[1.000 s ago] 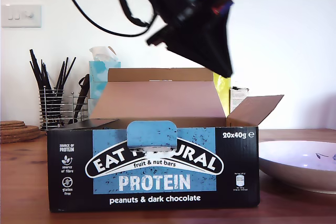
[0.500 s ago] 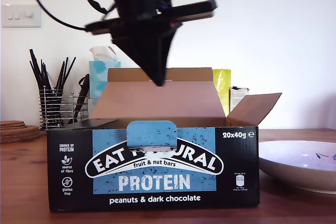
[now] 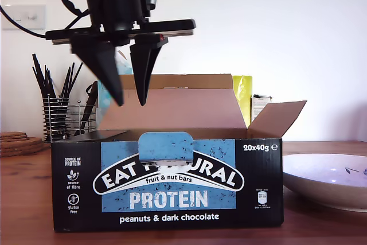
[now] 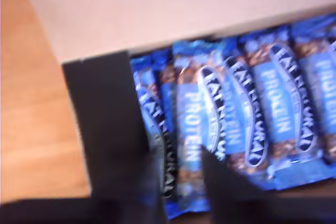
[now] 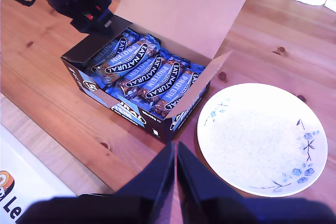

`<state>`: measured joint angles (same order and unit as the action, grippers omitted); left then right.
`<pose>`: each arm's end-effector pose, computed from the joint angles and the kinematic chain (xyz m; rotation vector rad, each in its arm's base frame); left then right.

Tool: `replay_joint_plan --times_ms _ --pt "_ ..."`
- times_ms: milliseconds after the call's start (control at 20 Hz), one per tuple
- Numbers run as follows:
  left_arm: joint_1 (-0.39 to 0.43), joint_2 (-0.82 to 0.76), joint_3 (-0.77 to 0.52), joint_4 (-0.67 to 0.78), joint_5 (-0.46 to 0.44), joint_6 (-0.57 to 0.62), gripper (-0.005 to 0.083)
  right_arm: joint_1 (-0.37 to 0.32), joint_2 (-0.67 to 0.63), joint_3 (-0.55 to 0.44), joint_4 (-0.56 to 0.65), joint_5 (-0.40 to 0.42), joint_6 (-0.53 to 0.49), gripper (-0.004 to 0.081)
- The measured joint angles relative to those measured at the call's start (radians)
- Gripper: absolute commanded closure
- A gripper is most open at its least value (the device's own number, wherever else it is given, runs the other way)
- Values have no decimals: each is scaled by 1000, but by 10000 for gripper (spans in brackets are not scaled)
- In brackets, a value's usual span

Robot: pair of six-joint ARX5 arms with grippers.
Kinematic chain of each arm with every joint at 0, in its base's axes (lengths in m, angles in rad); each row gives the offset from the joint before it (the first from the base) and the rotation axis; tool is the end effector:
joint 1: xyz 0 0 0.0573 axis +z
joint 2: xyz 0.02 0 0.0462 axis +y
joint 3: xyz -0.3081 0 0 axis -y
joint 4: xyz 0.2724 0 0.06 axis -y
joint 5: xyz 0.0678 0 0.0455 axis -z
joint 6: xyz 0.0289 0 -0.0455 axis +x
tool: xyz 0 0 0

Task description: Spread the side flaps of the carton box of snackbars

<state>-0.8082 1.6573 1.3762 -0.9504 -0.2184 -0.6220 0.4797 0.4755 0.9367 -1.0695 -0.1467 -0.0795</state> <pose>0.2511 -0.2537 0.3020 0.0657 1.1701 -0.1526 0.0357 0.0233 0.3644 -0.1770 0.5855 0.6310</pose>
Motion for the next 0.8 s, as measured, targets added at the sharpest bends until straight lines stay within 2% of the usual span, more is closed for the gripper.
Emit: replay_joint_plan --times_ms 50,200,350,500,800 --pt "5 0 0 -8 1 0 205 0 0 0 0 0 0 783" --pt "31 0 0 -49 5 8 186 0 0 0 0 0 0 783" --pt "64 0 0 -87 0 22 131 0 0 0 0 0 -1 783" --pt "89 0 0 -97 -11 23 131 0 0 0 0 0 -1 783" --pt "84 16 0 -97 -13 23 131 0 0 0 0 0 -24 783"
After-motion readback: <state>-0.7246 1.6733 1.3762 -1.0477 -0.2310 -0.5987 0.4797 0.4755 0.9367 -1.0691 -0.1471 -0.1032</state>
